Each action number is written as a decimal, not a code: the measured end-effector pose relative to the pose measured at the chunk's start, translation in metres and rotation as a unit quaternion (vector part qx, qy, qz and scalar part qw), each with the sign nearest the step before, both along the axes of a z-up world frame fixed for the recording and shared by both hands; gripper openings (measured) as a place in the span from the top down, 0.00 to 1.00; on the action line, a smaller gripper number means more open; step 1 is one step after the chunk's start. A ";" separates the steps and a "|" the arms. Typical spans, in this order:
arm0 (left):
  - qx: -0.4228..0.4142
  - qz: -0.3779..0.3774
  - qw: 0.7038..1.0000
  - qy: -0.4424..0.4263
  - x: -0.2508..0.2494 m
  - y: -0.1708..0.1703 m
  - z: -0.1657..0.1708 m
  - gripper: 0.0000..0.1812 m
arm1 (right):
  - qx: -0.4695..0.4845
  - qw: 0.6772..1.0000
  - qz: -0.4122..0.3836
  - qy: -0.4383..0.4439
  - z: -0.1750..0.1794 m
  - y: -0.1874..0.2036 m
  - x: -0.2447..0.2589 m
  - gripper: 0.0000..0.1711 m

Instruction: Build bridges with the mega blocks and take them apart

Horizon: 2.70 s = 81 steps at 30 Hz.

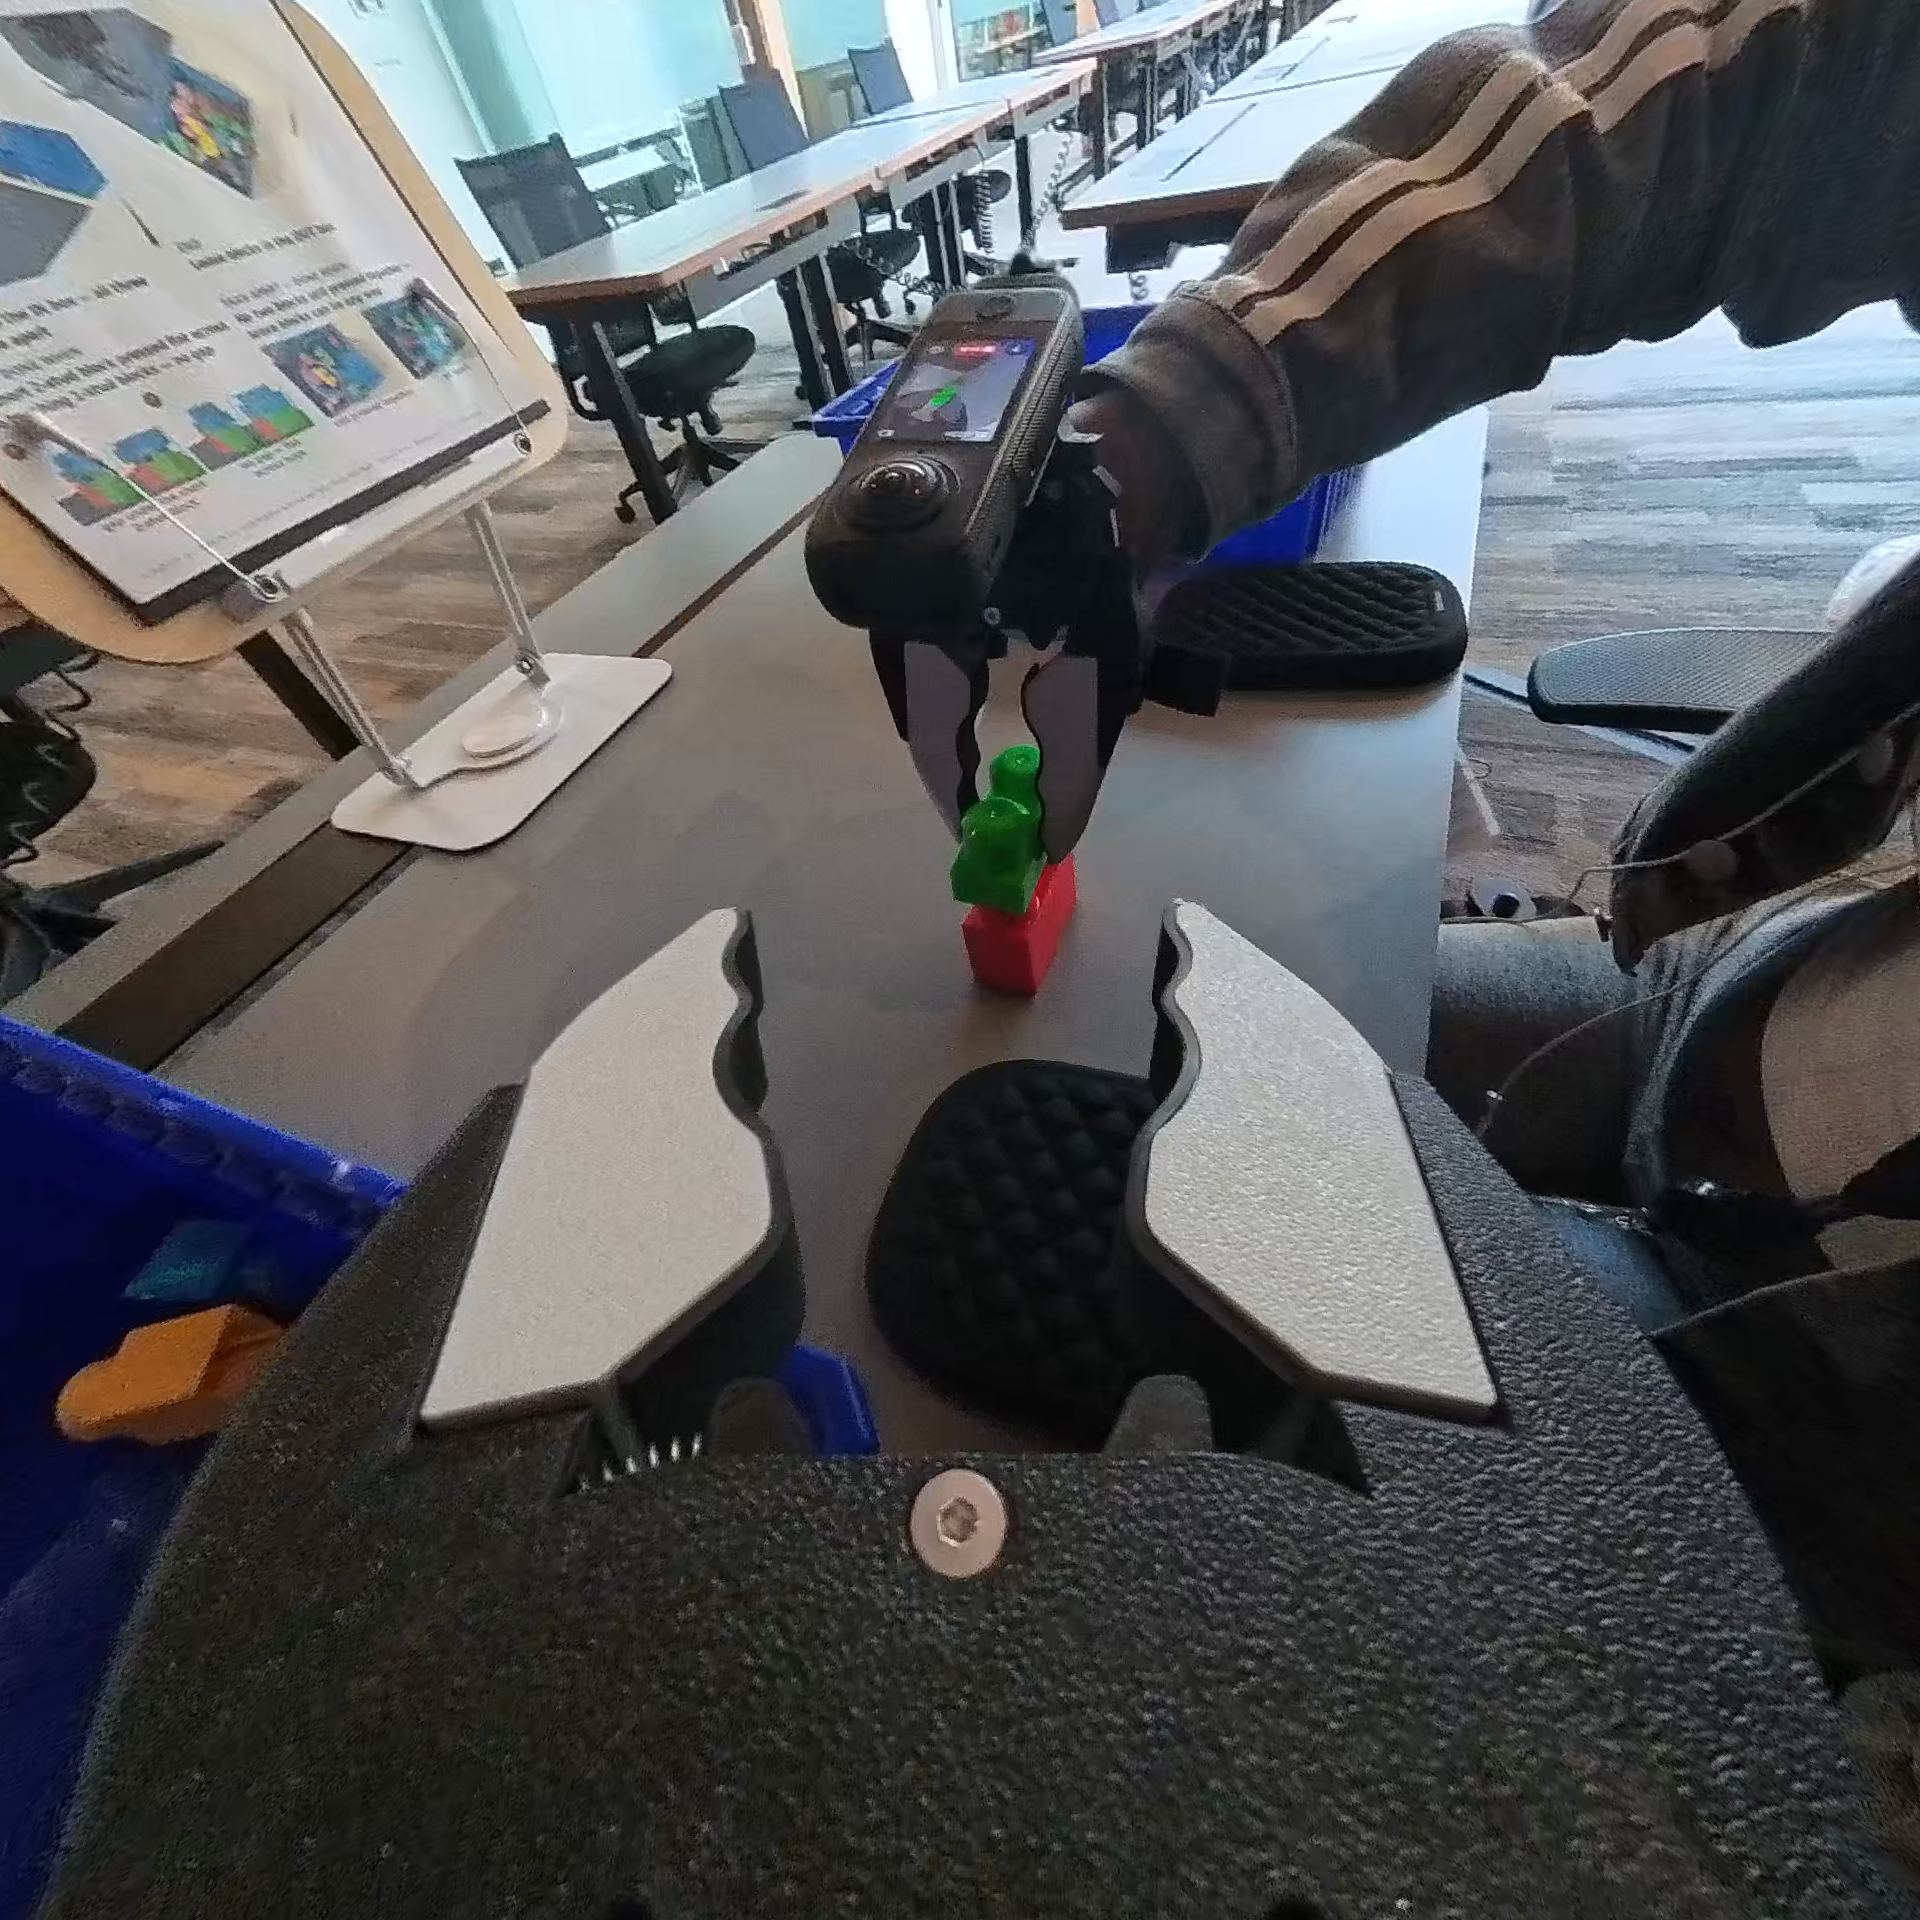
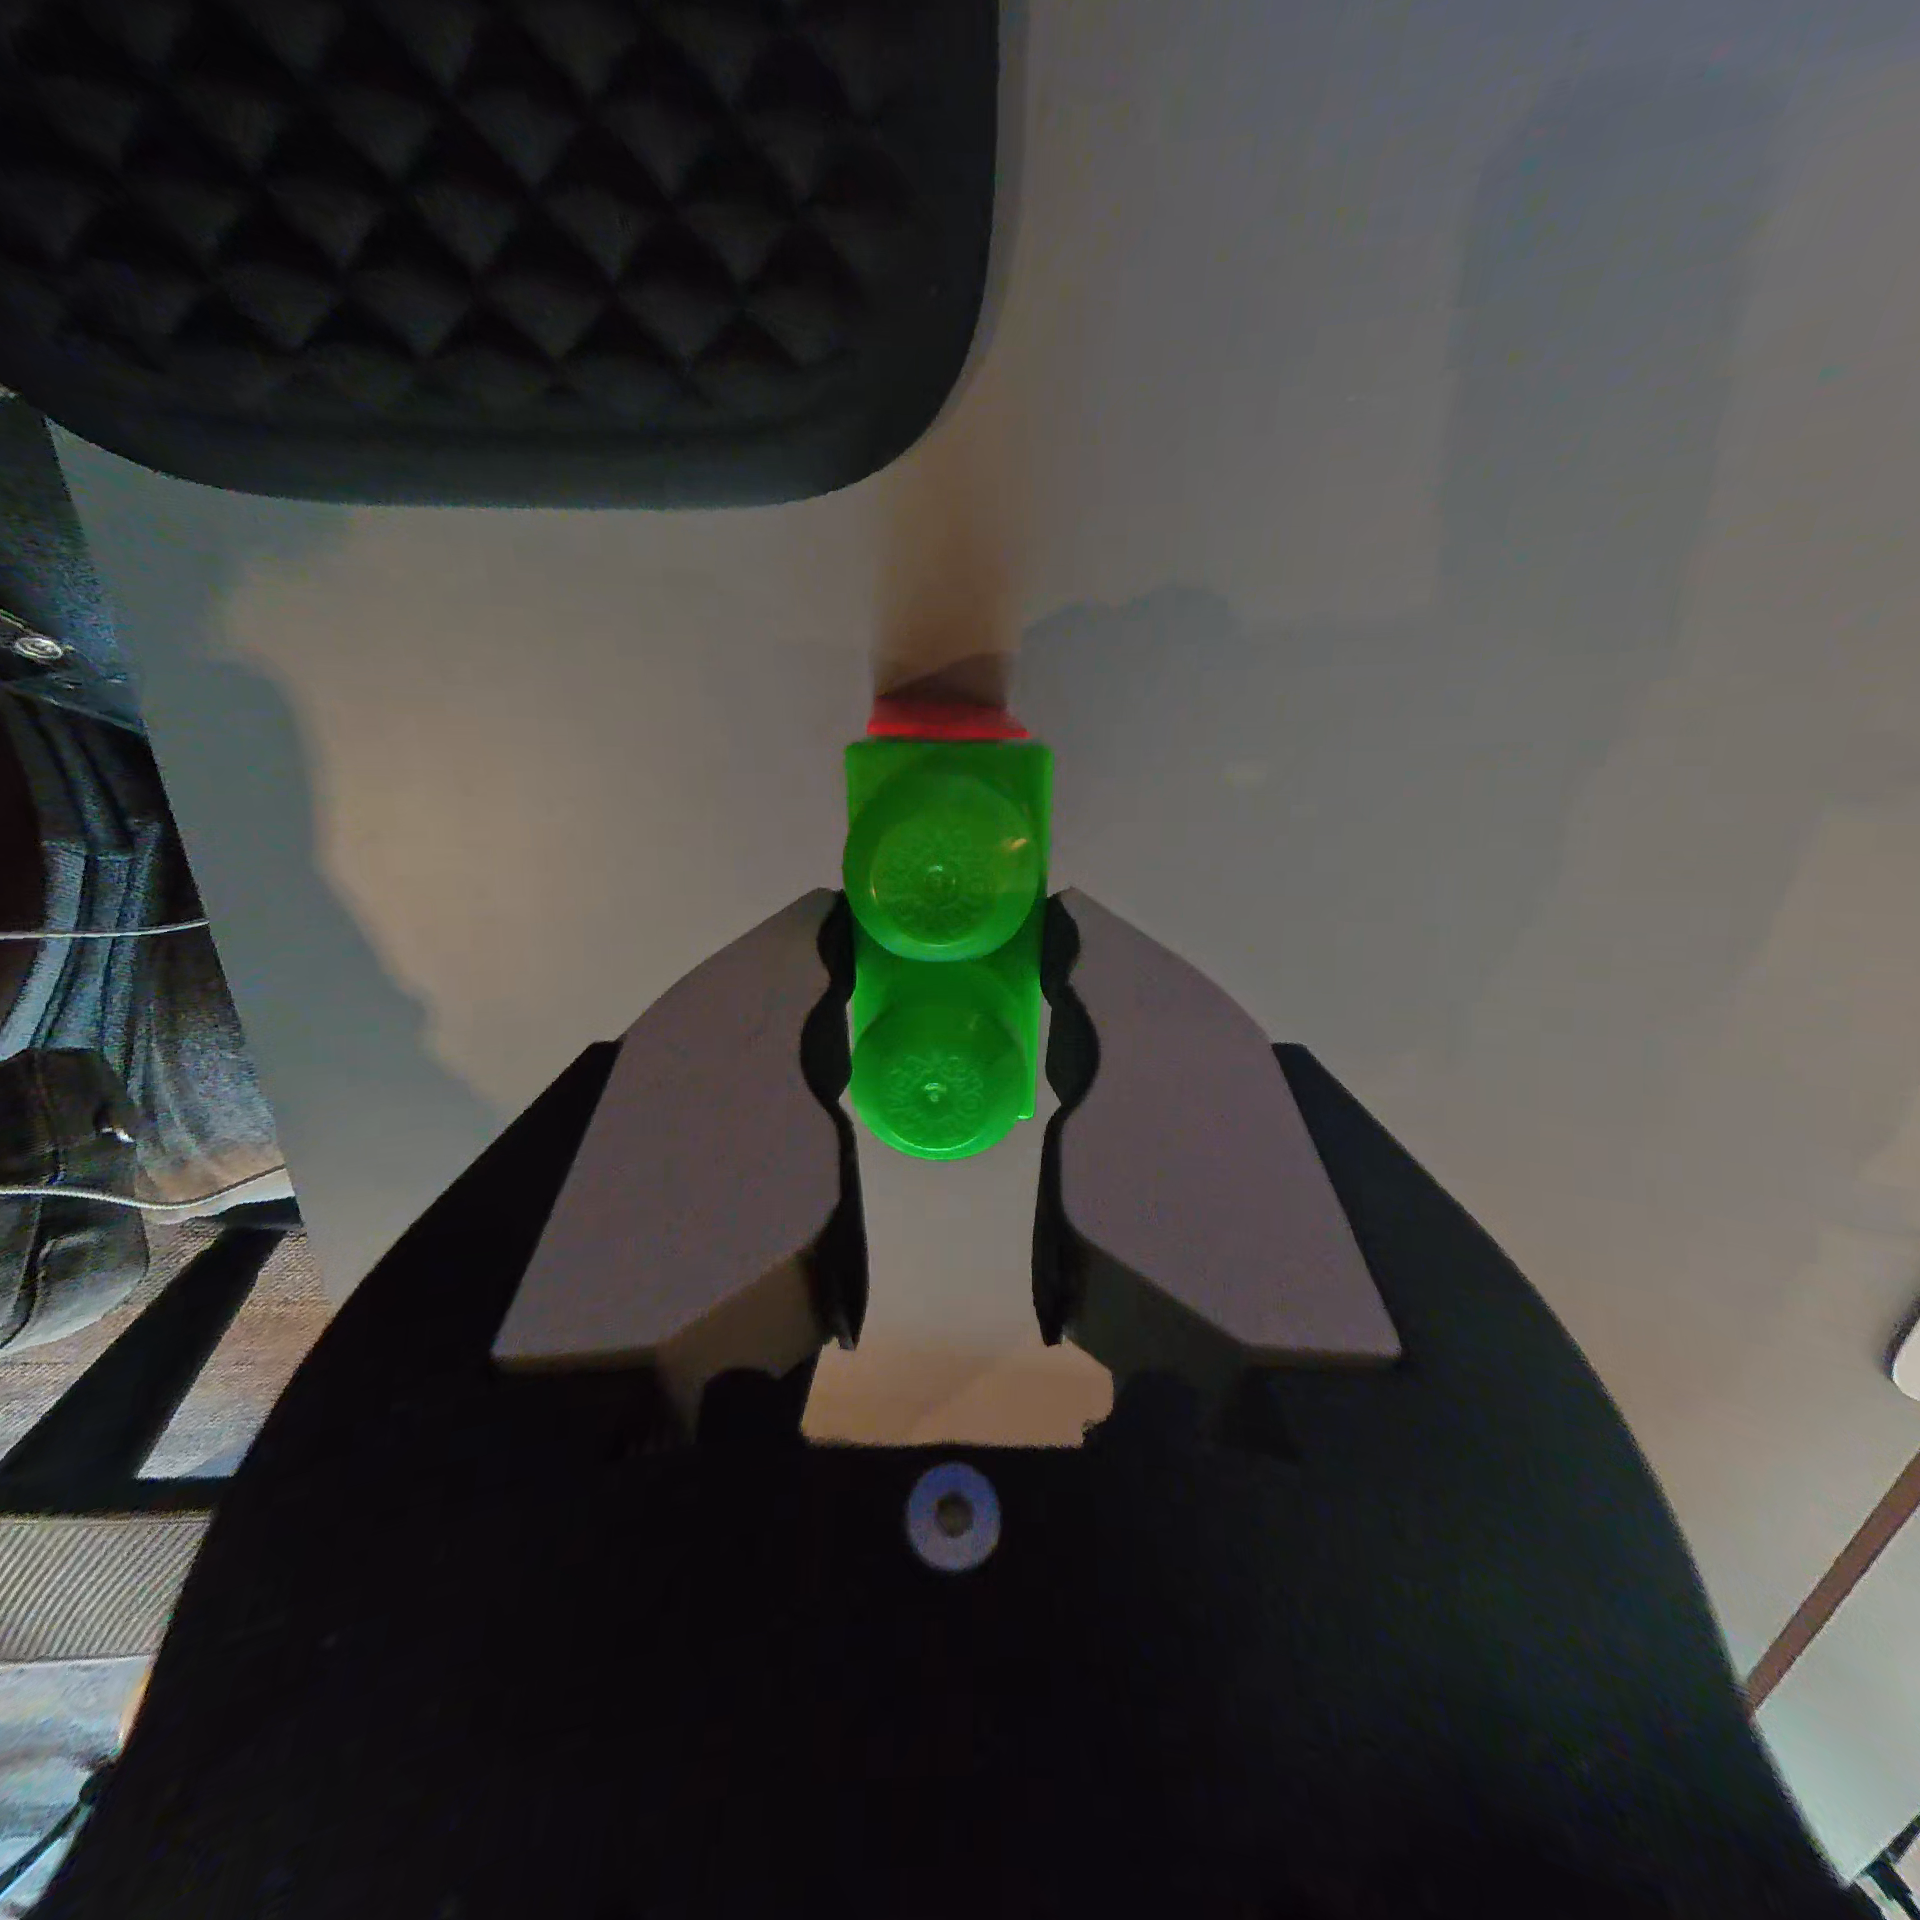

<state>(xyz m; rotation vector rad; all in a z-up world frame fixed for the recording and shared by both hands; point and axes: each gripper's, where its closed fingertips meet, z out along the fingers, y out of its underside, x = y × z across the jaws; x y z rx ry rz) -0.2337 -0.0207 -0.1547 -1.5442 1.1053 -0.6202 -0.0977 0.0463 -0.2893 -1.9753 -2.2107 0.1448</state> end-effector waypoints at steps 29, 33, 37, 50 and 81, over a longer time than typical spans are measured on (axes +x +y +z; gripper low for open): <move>-0.002 -0.022 1.000 0.011 0.014 0.000 -0.006 0.61 | -0.002 0.999 -0.011 -0.048 -0.016 0.001 0.002 0.80; -0.007 -0.027 1.000 0.012 0.017 0.001 -0.010 0.61 | -0.016 0.999 -0.018 -0.037 -0.017 0.000 0.001 0.80; -0.017 -0.035 0.999 0.011 0.020 0.003 -0.014 0.62 | -0.016 0.999 -0.016 -0.044 -0.018 0.000 0.002 0.80; -0.034 -0.039 0.998 0.040 0.032 0.009 -0.028 0.61 | -0.014 0.999 -0.013 -0.051 -0.019 0.000 0.002 0.80; -0.030 -0.019 0.998 0.042 0.035 0.016 -0.029 0.60 | 0.034 0.967 -0.252 -0.001 0.100 0.072 0.164 0.80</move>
